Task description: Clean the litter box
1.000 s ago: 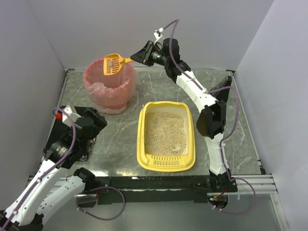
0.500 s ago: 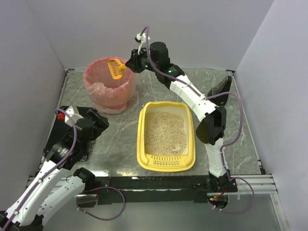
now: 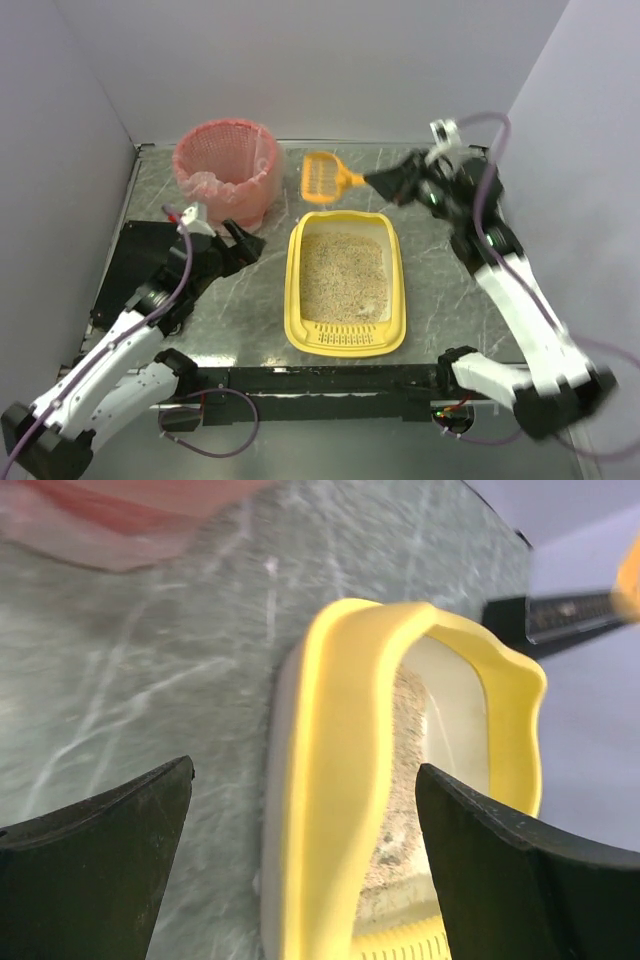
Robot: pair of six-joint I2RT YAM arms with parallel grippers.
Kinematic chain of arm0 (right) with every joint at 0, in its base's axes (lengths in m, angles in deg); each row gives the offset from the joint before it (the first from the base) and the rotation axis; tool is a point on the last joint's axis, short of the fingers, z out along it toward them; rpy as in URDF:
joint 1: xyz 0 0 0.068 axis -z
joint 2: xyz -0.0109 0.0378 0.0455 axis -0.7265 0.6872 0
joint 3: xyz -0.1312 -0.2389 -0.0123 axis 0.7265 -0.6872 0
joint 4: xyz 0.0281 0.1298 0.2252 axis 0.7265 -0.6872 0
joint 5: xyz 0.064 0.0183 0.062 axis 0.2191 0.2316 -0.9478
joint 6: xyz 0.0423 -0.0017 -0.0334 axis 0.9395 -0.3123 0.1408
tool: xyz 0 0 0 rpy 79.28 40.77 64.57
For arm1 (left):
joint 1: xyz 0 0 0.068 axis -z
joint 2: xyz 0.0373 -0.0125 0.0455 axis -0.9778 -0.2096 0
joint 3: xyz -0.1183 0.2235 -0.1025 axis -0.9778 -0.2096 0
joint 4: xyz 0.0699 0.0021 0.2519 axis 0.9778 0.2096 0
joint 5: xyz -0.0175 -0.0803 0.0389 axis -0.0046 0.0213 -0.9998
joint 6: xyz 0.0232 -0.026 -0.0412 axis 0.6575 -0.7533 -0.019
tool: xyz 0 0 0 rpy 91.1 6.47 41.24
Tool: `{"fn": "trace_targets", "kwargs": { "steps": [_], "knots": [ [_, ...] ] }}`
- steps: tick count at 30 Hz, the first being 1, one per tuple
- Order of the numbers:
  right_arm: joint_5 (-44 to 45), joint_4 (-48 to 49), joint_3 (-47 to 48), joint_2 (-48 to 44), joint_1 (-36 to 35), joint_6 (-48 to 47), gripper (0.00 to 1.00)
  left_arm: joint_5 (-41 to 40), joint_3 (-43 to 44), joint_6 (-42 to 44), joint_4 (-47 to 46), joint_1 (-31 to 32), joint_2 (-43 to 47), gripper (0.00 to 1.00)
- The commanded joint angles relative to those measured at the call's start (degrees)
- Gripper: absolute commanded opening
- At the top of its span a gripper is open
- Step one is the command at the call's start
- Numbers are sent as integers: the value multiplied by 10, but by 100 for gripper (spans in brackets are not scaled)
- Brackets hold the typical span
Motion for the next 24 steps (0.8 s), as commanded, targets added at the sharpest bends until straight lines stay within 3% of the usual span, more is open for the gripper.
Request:
{"fn": "trace_targets", "kwargs": {
  "steps": [1,4,8,19,24],
  "knots": [
    [148,-128,-155,-203,-15,34,0,90,7,26,-151,3,-72,97],
    [170,-168,-218,-278,-17,49,0,101,32,29,-186,9,-140,97],
    [161,-252,-217,-232,-19,67,0,102,89,46,-188,31,-215,97],
    [309,-81,-313,-138,-50,202,0,83,123,48,-177,71,-302,97],
    [283,-34,-334,-93,-52,226,0,73,120,38,-160,81,-326,97]
  ]
}}
